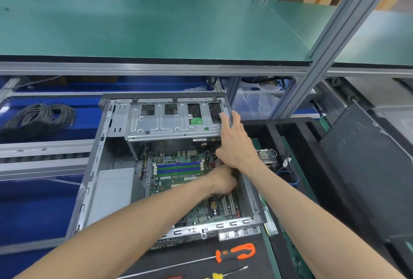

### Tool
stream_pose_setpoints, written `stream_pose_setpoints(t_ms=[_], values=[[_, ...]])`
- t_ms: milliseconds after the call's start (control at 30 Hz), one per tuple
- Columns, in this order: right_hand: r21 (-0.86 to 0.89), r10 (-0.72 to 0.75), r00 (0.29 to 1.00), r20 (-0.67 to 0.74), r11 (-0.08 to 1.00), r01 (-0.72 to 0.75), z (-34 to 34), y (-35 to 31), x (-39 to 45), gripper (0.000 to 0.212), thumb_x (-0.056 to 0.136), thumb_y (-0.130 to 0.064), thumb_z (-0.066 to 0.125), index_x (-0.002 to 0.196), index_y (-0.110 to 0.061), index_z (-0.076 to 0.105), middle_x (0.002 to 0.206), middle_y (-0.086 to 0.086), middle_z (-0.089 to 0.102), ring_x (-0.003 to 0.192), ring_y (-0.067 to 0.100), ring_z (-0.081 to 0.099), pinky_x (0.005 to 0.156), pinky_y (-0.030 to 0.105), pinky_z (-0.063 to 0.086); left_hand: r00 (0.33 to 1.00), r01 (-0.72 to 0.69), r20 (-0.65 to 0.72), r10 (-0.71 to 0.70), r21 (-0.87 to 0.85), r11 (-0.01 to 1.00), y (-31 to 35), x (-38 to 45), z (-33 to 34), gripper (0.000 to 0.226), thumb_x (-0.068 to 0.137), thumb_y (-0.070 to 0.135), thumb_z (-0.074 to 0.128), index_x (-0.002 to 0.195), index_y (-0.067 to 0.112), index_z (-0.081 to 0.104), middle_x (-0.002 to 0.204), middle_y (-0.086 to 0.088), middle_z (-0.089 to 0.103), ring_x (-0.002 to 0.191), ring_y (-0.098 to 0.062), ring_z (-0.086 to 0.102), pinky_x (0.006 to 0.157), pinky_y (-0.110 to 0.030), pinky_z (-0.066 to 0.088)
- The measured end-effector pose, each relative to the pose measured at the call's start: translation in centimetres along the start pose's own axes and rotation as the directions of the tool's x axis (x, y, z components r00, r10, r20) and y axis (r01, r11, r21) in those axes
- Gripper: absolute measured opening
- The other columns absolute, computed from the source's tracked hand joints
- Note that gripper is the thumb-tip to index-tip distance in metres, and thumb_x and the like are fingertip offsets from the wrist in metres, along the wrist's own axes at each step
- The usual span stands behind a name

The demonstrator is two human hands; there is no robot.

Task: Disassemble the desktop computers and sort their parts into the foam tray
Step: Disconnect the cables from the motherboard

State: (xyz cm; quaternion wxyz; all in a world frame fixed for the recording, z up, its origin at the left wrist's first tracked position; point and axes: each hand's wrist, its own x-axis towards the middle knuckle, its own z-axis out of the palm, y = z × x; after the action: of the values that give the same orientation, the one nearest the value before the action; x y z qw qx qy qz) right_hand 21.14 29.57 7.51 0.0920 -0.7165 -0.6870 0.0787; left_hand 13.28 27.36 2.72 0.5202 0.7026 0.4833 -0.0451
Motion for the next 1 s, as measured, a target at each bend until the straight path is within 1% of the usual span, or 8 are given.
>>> stream_pose_setpoints(t_ms=[100,200,333,533,667,833,900,1000], values=[[0.001,0.004,1.0,0.007,1.0,-0.004,-0.1,0.0,0.0,0.087,0.073,-0.007,0.071,0.145,-0.014,0.022,0.156,0.016,0.008,0.126,0.042,0.04,0.081,0.046,0.054,0.998,-0.059,0.001,0.063,0.374,0.926,-0.1,-0.1,0.4,0.045,0.104,0.019,0.041,0.141,-0.006,0.041,0.148,-0.032,0.037,0.144,-0.043,0.025,0.119,-0.044,0.021],[0.004,0.01,1.0,0.02,1.0,-0.01,-0.2,-0.1,0.0,0.089,0.073,-0.007,0.071,0.147,-0.014,0.021,0.158,0.017,0.006,0.13,0.043,0.038,0.084,0.047,0.053,0.995,-0.099,0.036,0.094,0.524,0.846,-1.1,0.2,-0.2,0.056,0.106,0.036,0.041,0.151,0.003,0.034,0.162,-0.026,0.017,0.152,-0.041,-0.001,0.123,-0.054,0.004],[-0.004,0.005,1.0,0.023,1.0,-0.005,-0.2,0.0,-0.1,0.09,0.073,-0.008,0.071,0.148,-0.014,0.02,0.157,0.017,0.006,0.129,0.043,0.038,0.081,0.045,0.053,0.986,-0.166,0.051,0.159,0.429,0.888,-2.2,0.0,-2.3,0.048,0.101,0.043,0.055,0.129,0.005,0.061,0.139,-0.018,0.055,0.133,-0.036,0.044,0.108,-0.041,0.04],[0.008,-0.004,0.999,0.033,1.0,0.004,-0.3,0.0,0.1,0.092,0.073,-0.009,0.072,0.148,-0.014,0.019,0.157,0.017,0.004,0.131,0.043,0.037,0.085,0.047,0.053,0.982,-0.141,-0.042,0.182,0.469,0.872,-3.5,-1.5,-5.6,0.032,0.094,0.034,0.068,0.118,0.014,0.073,0.115,-0.008,0.073,0.109,-0.027,0.065,0.098,-0.037,0.052],[-0.004,0.0,1.0,0.027,1.0,0.0,-0.3,-0.1,0.0,0.09,0.073,-0.009,0.072,0.146,-0.015,0.019,0.157,0.017,0.004,0.13,0.043,0.037,0.086,0.048,0.053,0.983,0.035,-0.159,0.089,0.646,0.763,-4.6,-2.8,-8.8,0.022,0.087,0.023,0.073,0.107,0.016,0.069,0.108,-0.006,0.066,0.093,-0.027,0.066,0.083,-0.041,0.058],[-0.01,0.003,0.999,0.038,1.0,-0.003,-0.3,-0.1,0.0,0.092,0.075,-0.01,0.073,0.148,-0.015,0.017,0.158,0.017,0.002,0.131,0.043,0.036,0.086,0.046,0.054,0.981,0.191,-0.134,-0.141,0.796,0.574,-6.1,-4.4,-11.5,0.039,0.08,0.028,0.083,0.105,0.013,0.058,0.095,-0.001,0.053,0.087,-0.023,0.057,0.073,-0.035,0.052],[-0.005,0.006,0.999,0.045,1.0,-0.006,-0.4,-0.1,0.0,0.092,0.075,-0.01,0.073,0.148,-0.015,0.018,0.158,0.017,0.001,0.131,0.043,0.036,0.087,0.047,0.054,0.976,0.209,-0.139,-0.166,0.807,0.552,-6.6,-4.3,-11.9,0.03,0.083,0.018,0.08,0.097,0.008,0.056,0.085,0.001,0.053,0.084,-0.022,0.06,0.074,-0.035,0.056],[-0.007,0.004,0.999,0.043,1.0,-0.003,-0.4,0.0,0.0,0.091,0.075,-0.012,0.074,0.147,-0.015,0.018,0.158,0.017,0.002,0.131,0.042,0.037,0.088,0.048,0.054,0.967,0.233,-0.131,-0.217,0.796,0.559,-7.1,-4.0,-12.6,0.036,0.087,0.02,0.077,0.112,0.005,0.056,0.096,-0.001,0.059,0.097,-0.023,0.065,0.08,-0.032,0.055]])
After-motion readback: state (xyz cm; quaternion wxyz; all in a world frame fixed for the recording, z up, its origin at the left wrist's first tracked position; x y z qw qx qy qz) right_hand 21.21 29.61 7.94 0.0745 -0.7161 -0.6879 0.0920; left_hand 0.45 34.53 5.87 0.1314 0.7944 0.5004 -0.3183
